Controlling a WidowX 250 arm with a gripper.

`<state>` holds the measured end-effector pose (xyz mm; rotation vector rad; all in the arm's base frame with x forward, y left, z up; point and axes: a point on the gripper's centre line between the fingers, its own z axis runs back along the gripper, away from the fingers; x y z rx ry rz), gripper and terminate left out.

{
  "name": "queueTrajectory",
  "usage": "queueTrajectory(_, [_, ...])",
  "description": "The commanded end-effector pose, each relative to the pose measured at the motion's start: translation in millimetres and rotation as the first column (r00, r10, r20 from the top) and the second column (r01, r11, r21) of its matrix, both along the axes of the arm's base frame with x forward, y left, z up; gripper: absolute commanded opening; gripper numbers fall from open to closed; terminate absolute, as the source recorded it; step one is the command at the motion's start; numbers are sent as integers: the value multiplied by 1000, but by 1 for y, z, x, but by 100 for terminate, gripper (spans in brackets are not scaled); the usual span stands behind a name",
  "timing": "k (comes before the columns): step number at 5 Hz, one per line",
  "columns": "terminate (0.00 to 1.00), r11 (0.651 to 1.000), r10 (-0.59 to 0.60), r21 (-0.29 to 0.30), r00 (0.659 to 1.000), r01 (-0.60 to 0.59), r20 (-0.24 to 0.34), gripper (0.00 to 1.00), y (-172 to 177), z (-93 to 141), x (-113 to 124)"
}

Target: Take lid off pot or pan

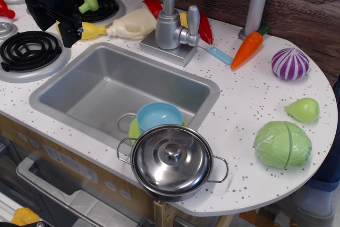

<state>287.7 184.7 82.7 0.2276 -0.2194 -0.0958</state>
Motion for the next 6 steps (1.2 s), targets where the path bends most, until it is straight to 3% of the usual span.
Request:
queueTrajectory(1, [0, 1000, 0, 0, 1000, 0, 0, 100, 0, 0, 0])
queueTrajectory(3, [0, 986, 163, -23, 977, -168, -134, 100, -96, 65, -13])
queueTrajectory(4, [0, 981, 190, -4, 972, -193, -141, 100, -146, 60, -32])
queueTrajectory(5, [0, 976, 216, -9, 969, -219, -123, 100, -196, 34, -52])
queueTrajectory(6, [0, 970, 225, -70, 970, -232, -96, 100, -223, 12, -61])
